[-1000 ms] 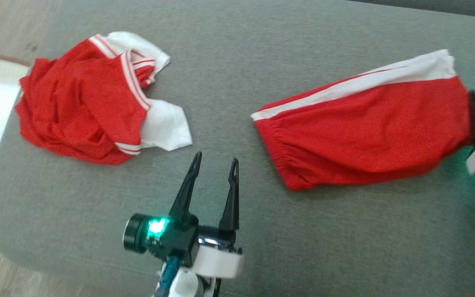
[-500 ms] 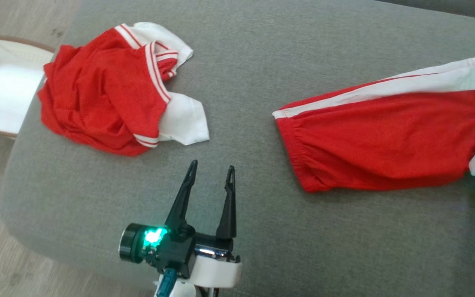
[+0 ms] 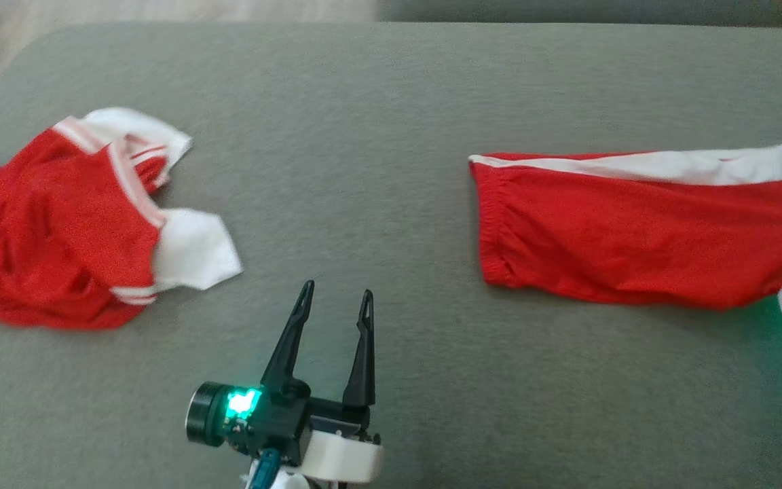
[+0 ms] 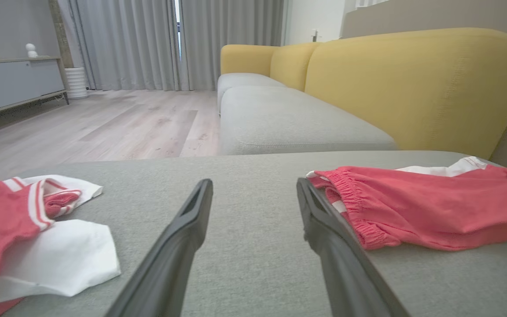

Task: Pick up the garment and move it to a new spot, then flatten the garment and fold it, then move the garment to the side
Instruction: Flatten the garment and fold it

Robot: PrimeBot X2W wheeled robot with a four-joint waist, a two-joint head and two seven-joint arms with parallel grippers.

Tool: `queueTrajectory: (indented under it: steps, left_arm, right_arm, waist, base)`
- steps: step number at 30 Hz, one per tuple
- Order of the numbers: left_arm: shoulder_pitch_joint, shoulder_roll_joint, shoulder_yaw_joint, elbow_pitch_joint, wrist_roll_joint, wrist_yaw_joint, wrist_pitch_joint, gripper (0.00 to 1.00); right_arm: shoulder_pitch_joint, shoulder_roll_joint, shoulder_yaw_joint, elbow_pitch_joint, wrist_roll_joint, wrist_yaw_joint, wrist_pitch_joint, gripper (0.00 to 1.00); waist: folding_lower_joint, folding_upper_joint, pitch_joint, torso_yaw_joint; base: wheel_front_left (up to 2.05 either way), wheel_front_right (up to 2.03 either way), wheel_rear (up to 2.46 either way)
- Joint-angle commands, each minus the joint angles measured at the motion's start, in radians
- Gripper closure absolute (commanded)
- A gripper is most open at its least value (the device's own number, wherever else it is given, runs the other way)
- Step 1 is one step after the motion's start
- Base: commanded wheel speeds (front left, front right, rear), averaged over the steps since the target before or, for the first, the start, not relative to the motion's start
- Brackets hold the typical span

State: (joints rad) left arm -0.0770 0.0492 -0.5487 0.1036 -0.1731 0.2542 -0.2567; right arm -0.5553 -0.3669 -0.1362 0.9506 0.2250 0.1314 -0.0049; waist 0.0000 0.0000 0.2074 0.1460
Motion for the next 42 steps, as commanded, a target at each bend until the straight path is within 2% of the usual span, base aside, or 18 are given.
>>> queueTrajectory:
  steps: [1,5,10,21,26,31,32,33,34,35,42]
  left_arm:
    - [-0.012,0.001,0.033,-0.024,0.010,-0.002,-0.005,0.00]
    - [-0.015,0.001,0.030,-0.016,0.012,-0.012,-0.005,0.00]
    - [-0.019,0.001,0.022,-0.007,0.011,-0.013,-0.005,0.00]
    - [0.002,0.001,0.022,0.026,0.001,-0.029,-0.005,0.00]
    - [0.014,0.001,0.011,0.035,-0.010,-0.033,-0.005,0.00]
    - [0.024,0.001,0.008,0.041,-0.015,-0.036,-0.005,0.00]
    - [0.025,0.001,0.007,0.041,-0.016,-0.036,-0.005,0.00]
    - [0.027,0.001,0.006,0.042,-0.017,-0.036,-0.005,0.00]
    - [0.028,0.001,0.006,0.042,-0.017,-0.037,-0.005,0.00]
    - [0.029,0.001,0.006,0.042,-0.015,-0.037,-0.005,0.00]
    - [0.047,0.001,0.021,0.022,0.003,-0.028,-0.005,0.00]
  right_arm:
    - [0.015,-0.030,0.010,-0.024,-0.008,-0.001,-0.016,1.00]
    - [0.019,-0.038,0.012,-0.032,-0.006,-0.001,-0.023,1.00]
    - [0.006,-0.019,0.022,-0.066,0.013,-0.001,-0.047,1.00]
    - [0.003,0.105,0.167,-0.294,0.076,-0.001,-0.037,1.00]
    - [0.053,0.183,0.268,-0.420,0.099,-0.001,0.010,1.00]
    - [0.123,0.240,0.342,-0.459,0.130,-0.001,0.050,1.00]
    - [0.139,0.247,0.358,-0.459,0.133,-0.001,0.053,0.94]
    - [0.154,0.255,0.374,-0.457,0.140,-0.001,0.055,0.74]
    - [0.170,0.262,0.393,-0.458,0.150,-0.001,0.055,0.24]
    - [0.186,0.267,0.405,-0.458,0.160,-0.001,0.051,0.00]
    - [0.270,0.255,0.446,-0.529,0.215,-0.001,-0.073,0.00]
  waist:
    - [0.0000,0.0000,-0.032,-0.068]
    - [0.0000,0.0000,-0.038,-0.106]
    - [0.0000,0.0000,-0.053,-0.117]
    - [0.0000,0.0000,-0.123,-0.089]
    - [0.0000,0.0000,-0.154,-0.047]
    - [0.0000,0.0000,-0.174,-0.002]
    - [0.0000,0.0000,-0.177,0.006]
    - [0.0000,0.0000,-0.181,0.013]
    - [0.0000,0.0000,-0.184,0.020]
    - [0.0000,0.0000,-0.187,0.027]
    - [0.0000,0.0000,-0.202,0.036]
  base:
    - [0.00,0.00,0.00]
    - [0.00,0.00,0.00]
    - [0.00,0.00,0.00]
    - [0.00,0.00,0.00]
    - [0.00,0.00,0.00]
    - [0.00,0.00,0.00]
    - [0.00,0.00,0.00]
    - [0.00,0.00,0.00]
    - [0.00,0.00,0.00]
    - [0.00,0.00,0.00]
    - [0.00,0.00,0.00]
